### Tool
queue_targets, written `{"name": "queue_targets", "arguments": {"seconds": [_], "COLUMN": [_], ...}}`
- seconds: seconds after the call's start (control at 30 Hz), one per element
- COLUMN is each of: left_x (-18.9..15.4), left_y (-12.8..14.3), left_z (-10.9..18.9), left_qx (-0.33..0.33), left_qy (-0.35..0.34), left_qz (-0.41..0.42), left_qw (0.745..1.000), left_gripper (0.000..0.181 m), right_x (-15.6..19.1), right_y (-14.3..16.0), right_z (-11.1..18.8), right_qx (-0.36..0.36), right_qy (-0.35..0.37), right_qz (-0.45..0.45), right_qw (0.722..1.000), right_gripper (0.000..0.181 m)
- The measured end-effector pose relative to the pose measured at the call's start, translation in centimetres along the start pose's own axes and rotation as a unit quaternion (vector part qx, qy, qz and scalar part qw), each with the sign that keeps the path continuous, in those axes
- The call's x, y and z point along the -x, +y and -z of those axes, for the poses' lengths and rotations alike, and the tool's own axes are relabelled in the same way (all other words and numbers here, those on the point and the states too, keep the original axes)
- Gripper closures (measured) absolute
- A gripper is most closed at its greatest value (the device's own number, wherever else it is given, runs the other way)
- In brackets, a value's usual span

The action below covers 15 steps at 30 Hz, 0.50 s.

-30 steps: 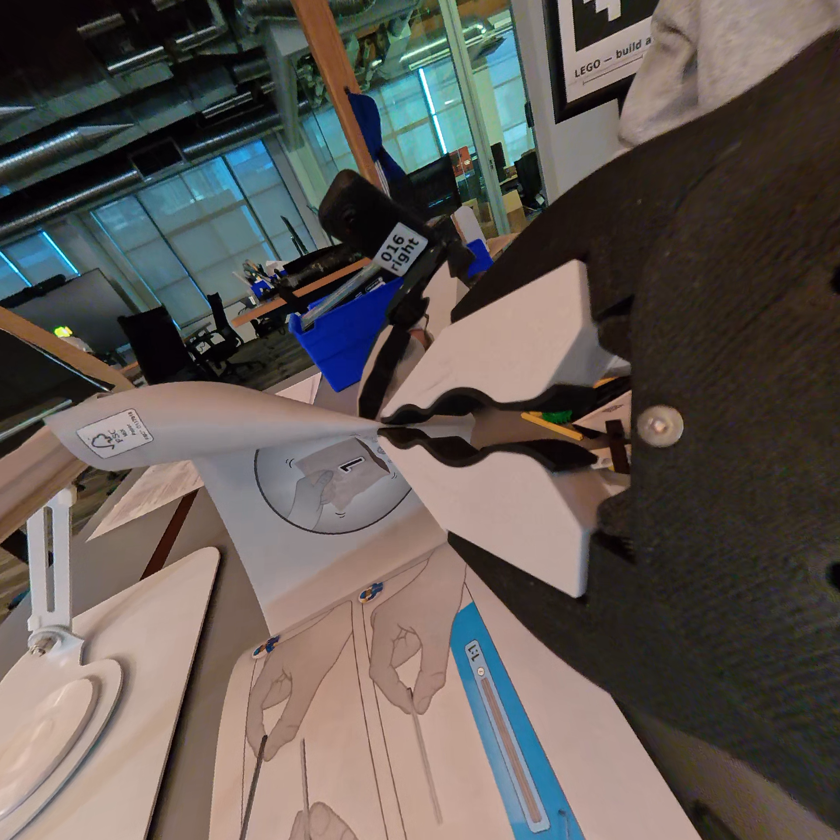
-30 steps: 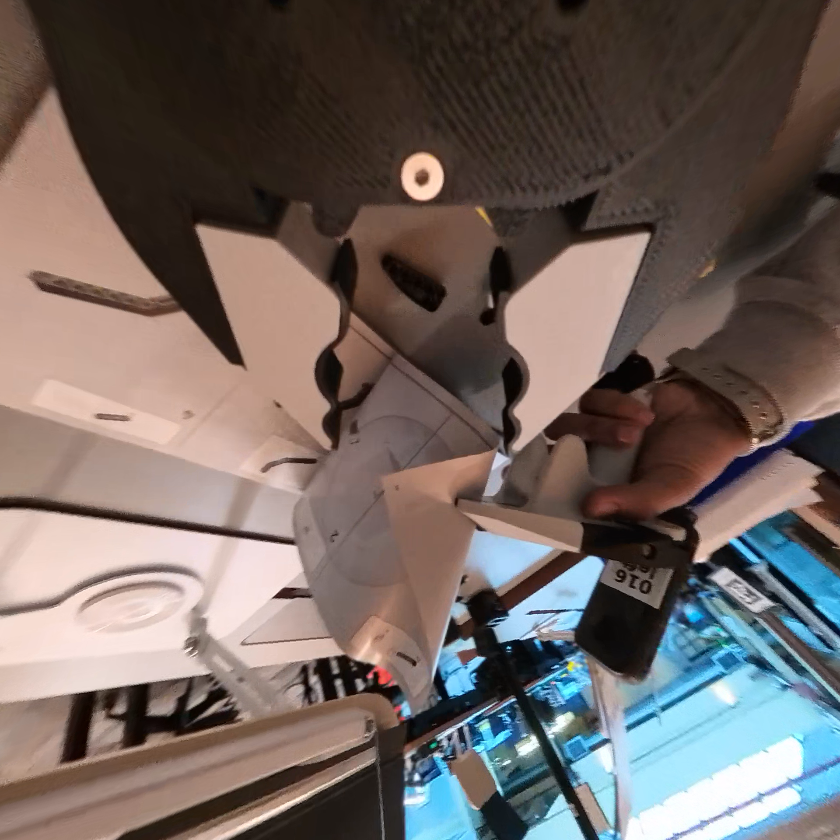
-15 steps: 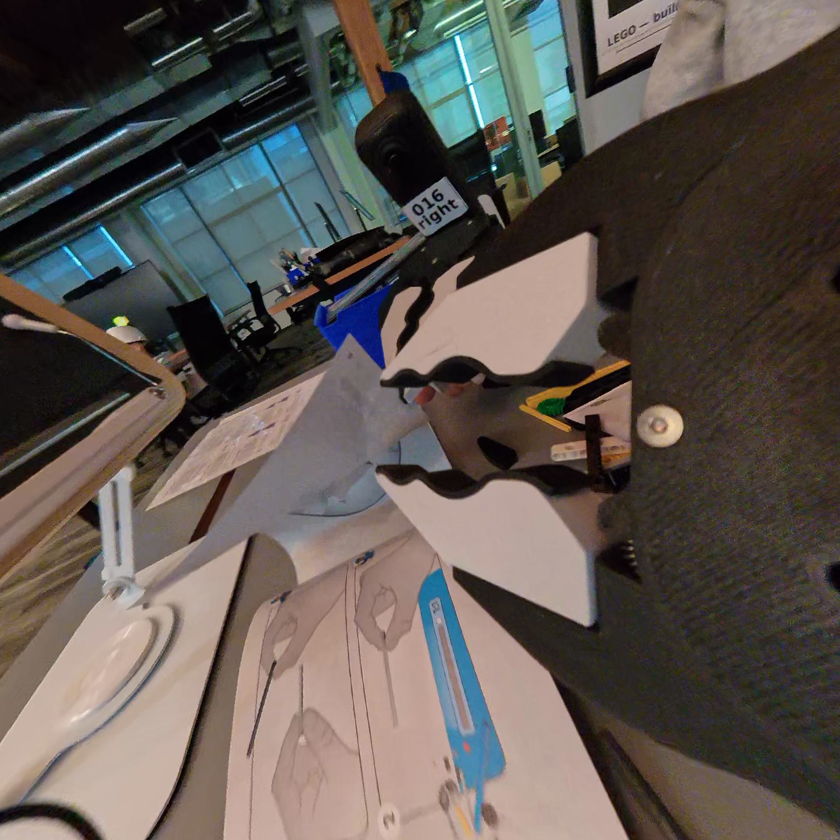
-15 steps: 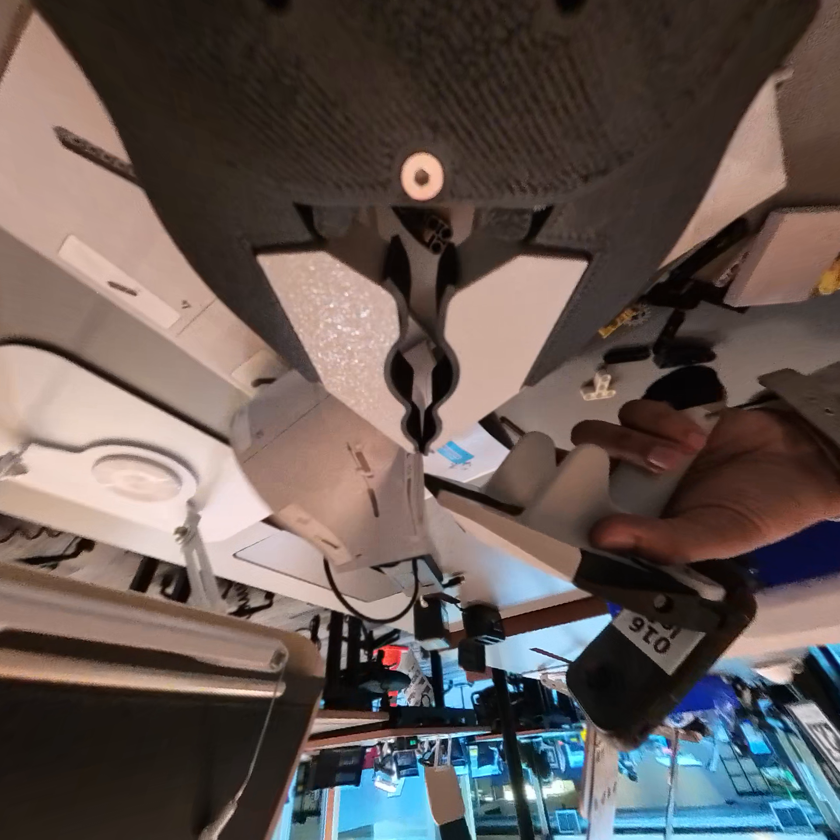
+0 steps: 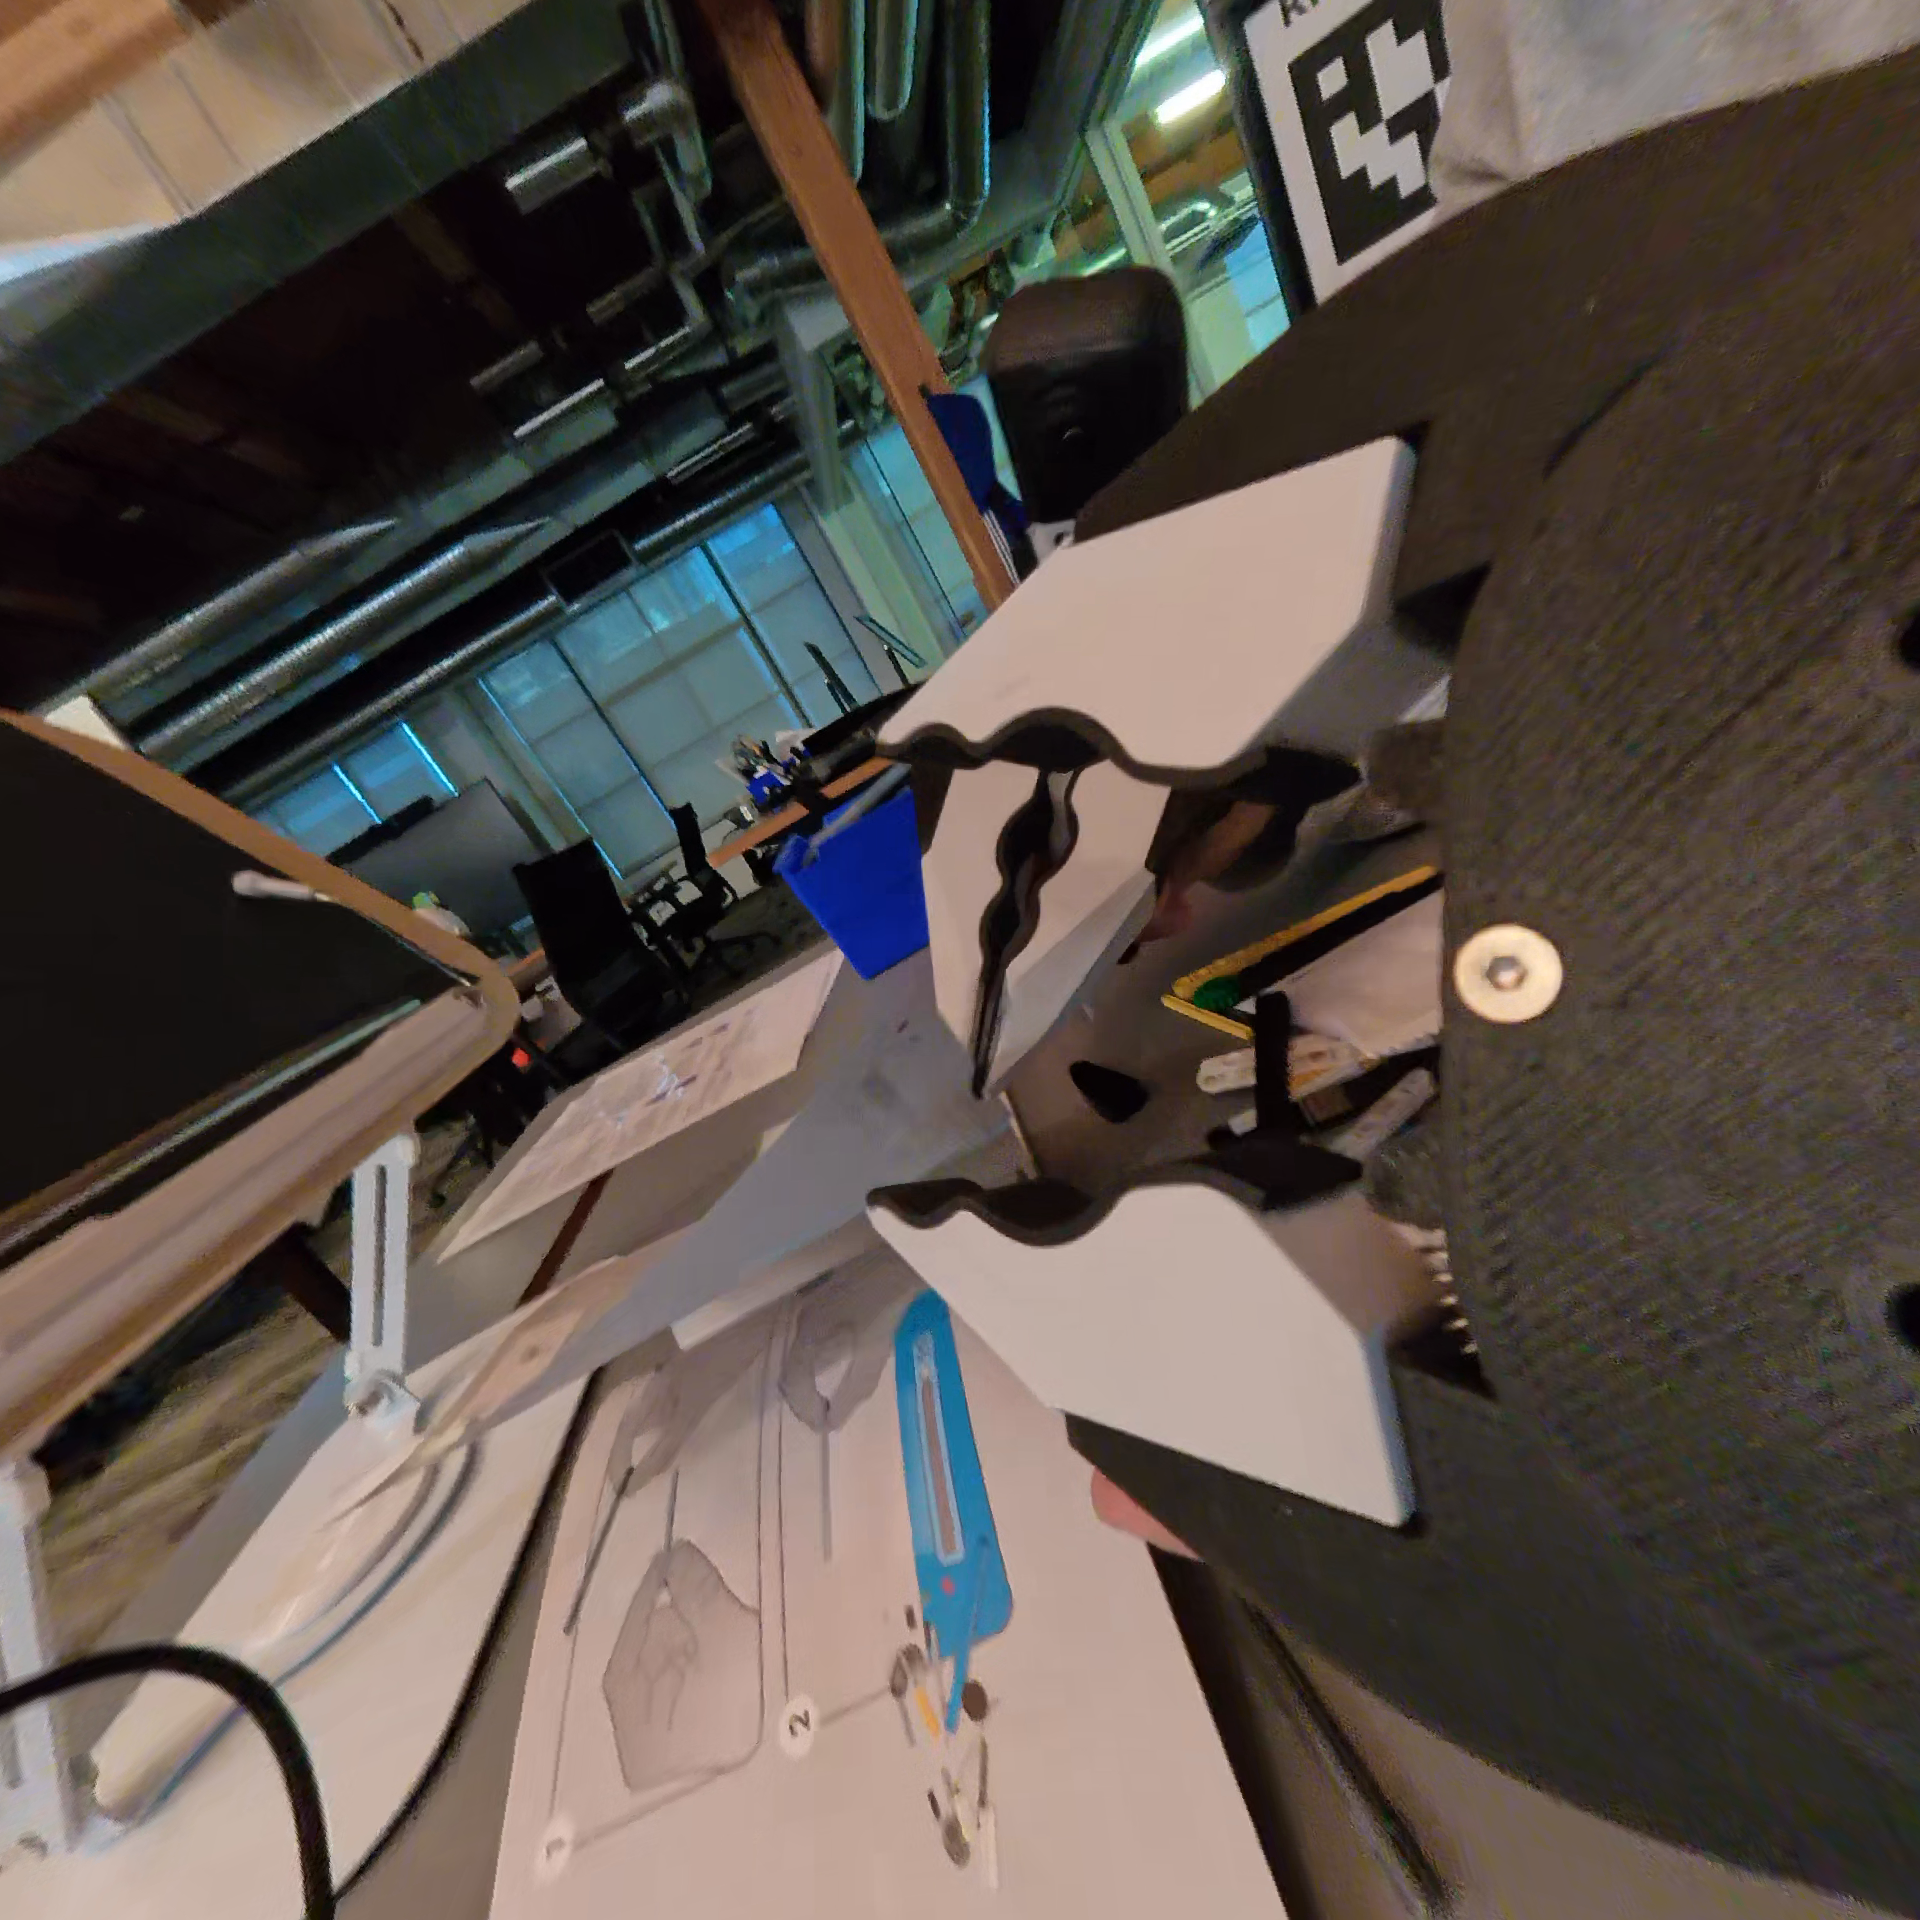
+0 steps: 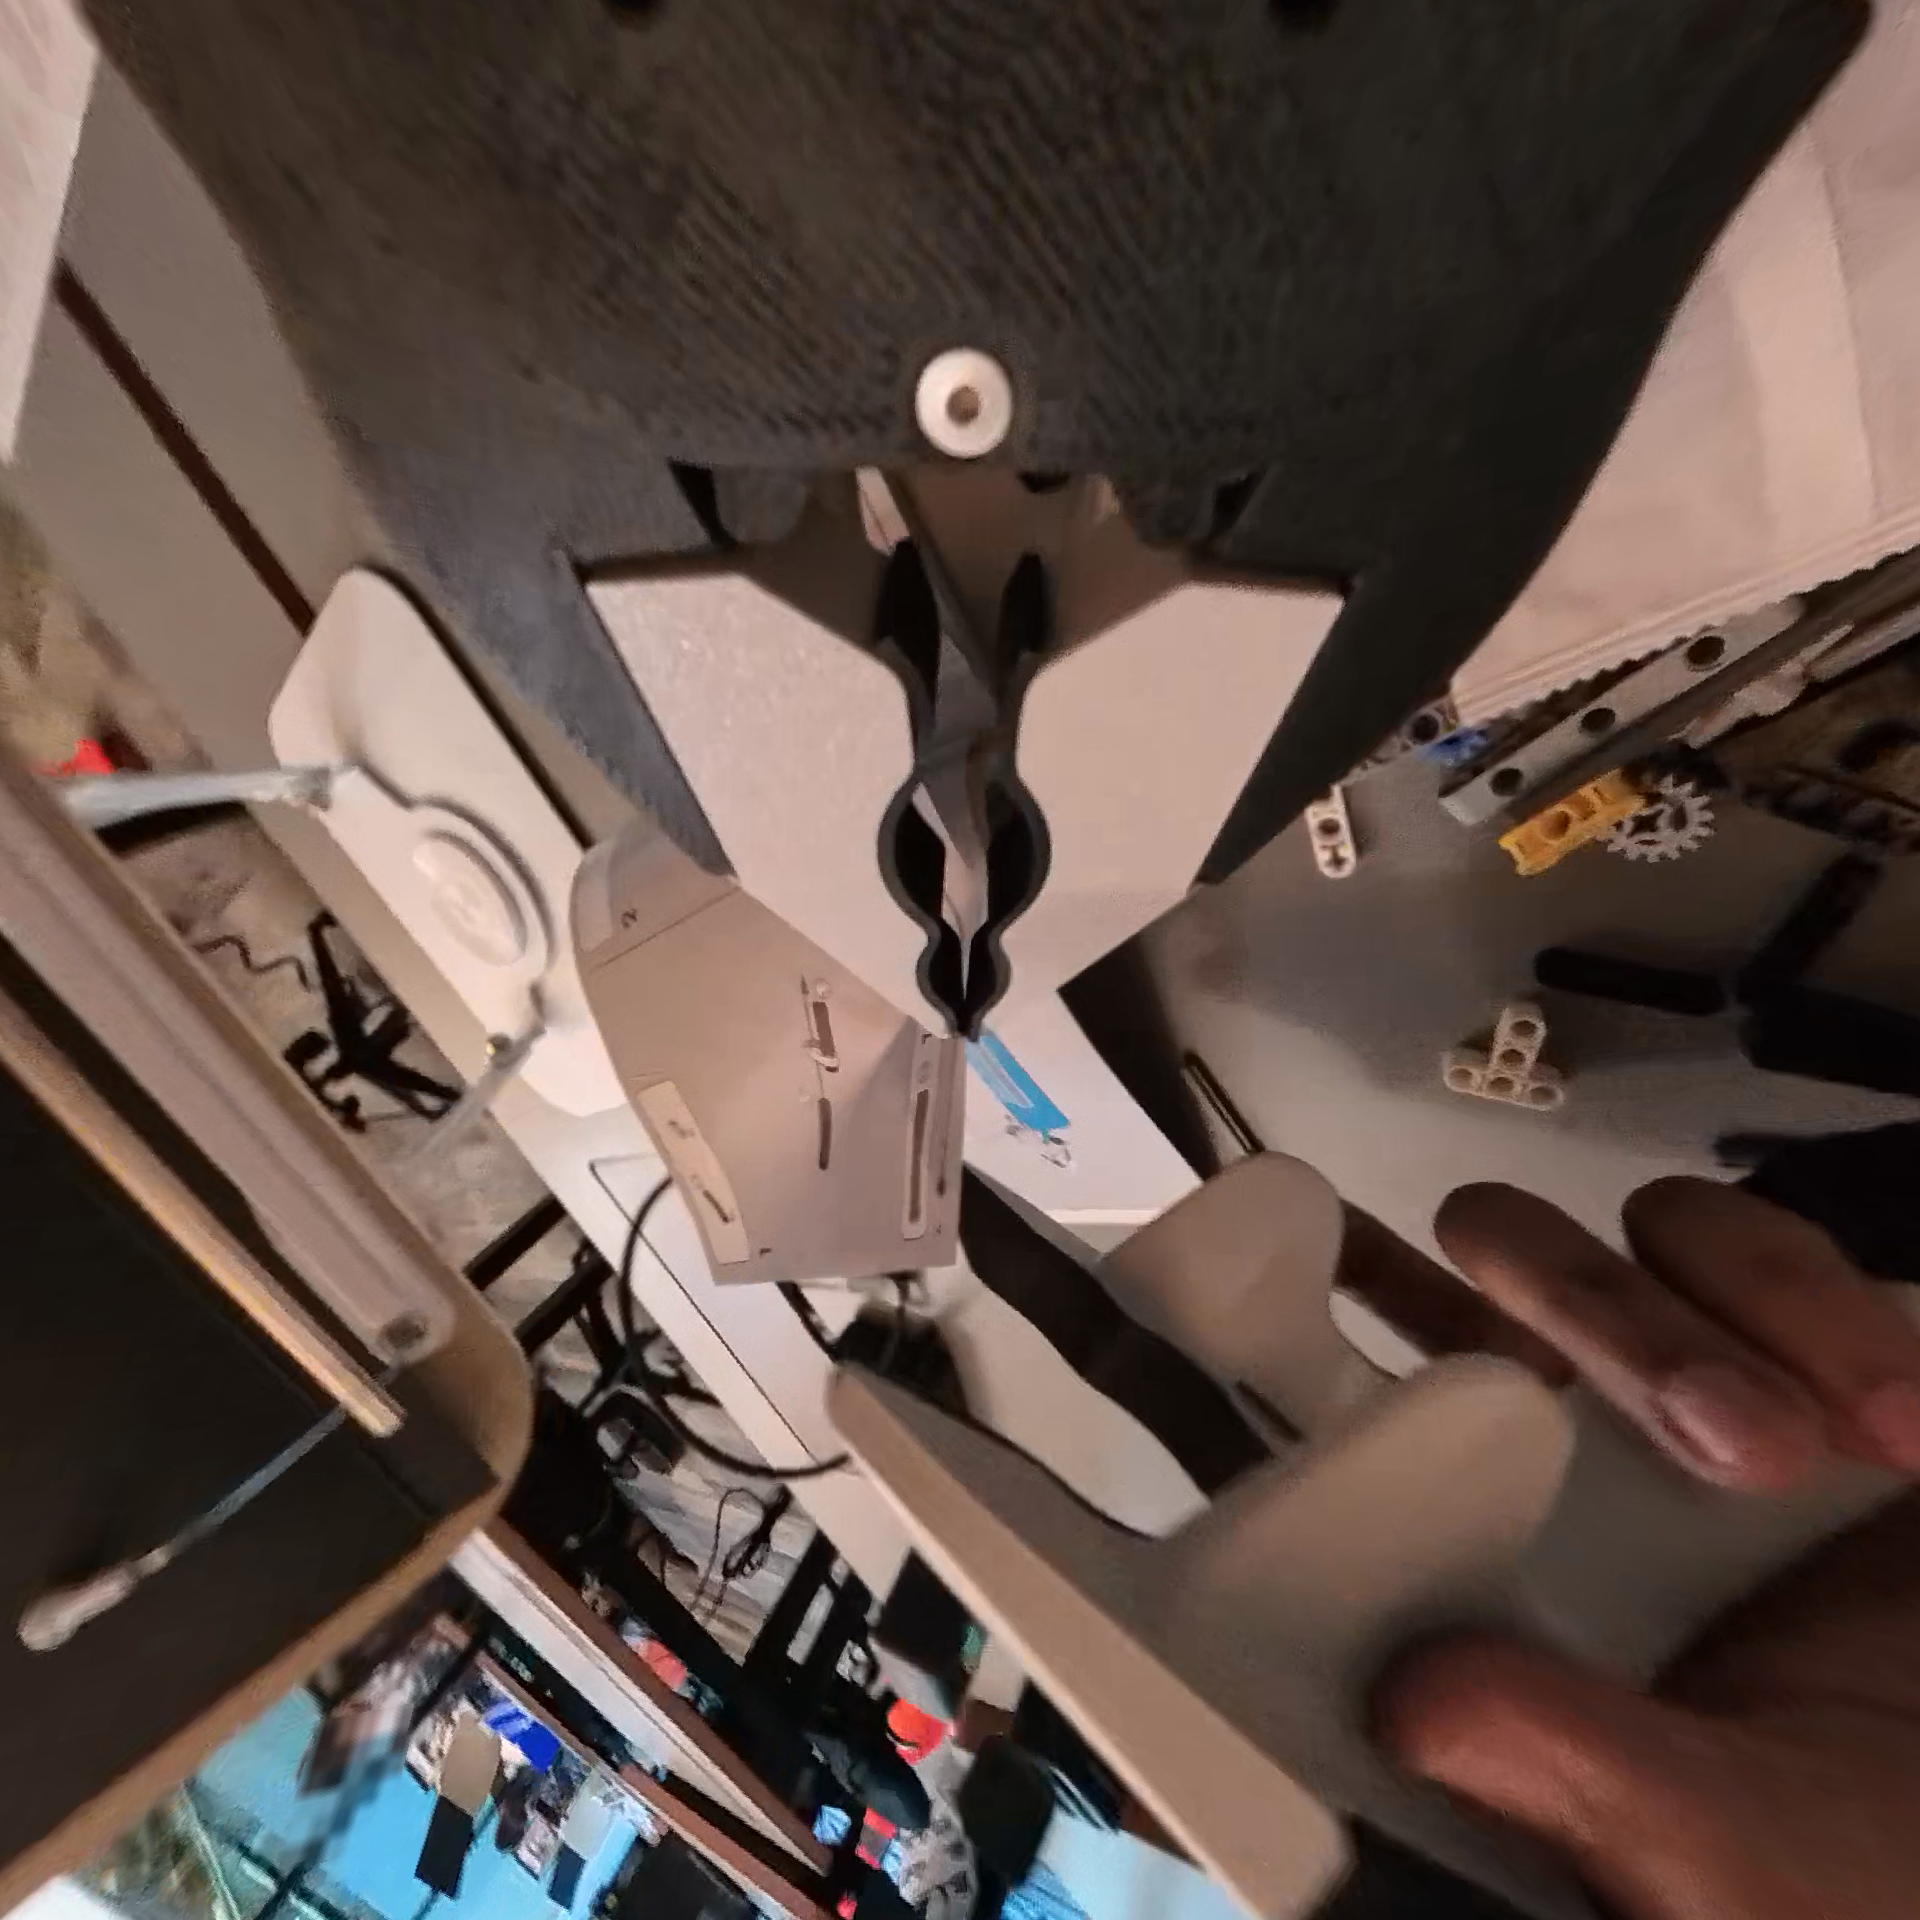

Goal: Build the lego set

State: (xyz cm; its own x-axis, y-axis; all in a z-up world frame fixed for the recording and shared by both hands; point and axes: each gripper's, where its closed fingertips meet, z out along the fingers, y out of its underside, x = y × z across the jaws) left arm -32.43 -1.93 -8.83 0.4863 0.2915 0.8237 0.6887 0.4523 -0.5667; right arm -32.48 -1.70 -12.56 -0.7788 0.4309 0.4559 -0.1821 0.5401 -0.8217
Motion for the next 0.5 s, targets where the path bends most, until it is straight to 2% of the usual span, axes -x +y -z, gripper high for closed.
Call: {"name": "queue_targets", "arguments": {"seconds": [0.03, 0.1, 0.2, 0.27, 0.37, 0.5], "left_x": [0.4, 2.1, 4.1, 4.5, 5.9, 7.4], "left_y": [0.2, 0.5, 0.1, -0.4, -1.0, -1.5], "left_z": [0.2, 0.6, 1.6, 2.0, 2.9, 3.8], "left_qx": [0.011, 0.029, 0.036, 0.032, 0.02, 0.011], "left_qy": [-0.007, -0.057, -0.11, -0.111, -0.139, -0.159], "left_qz": [0.001, 0.002, -0.013, -0.027, -0.046, -0.038], "left_qw": [1.0, 0.998, 0.993, 0.993, 0.989, 0.987], "left_gripper": [0.104, 0.117, 0.162, 0.181, 0.181, 0.181], "right_x": [0.5, 1.1, 1.9, 2.5, 2.4, -1.8], "right_y": [-0.3, -0.3, -0.2, -0.3, -0.2, 0.0], "right_z": [-0.2, -0.8, -1.7, -2.0, -1.3, 0.9], "right_qx": [-0.005, -0.001, 0.012, 0.016, 0.019, -0.016], "right_qy": [-0.003, -0.002, -0.01, -0.025, -0.029, 0.028], "right_qz": [0.015, 0.04, 0.061, 0.064, 0.043, -0.041], "right_qw": [1.0, 0.999, 0.998, 0.998, 0.998, 0.999], "right_gripper": [0.181, 0.181, 0.181, 0.181, 0.175, 0.169]}}
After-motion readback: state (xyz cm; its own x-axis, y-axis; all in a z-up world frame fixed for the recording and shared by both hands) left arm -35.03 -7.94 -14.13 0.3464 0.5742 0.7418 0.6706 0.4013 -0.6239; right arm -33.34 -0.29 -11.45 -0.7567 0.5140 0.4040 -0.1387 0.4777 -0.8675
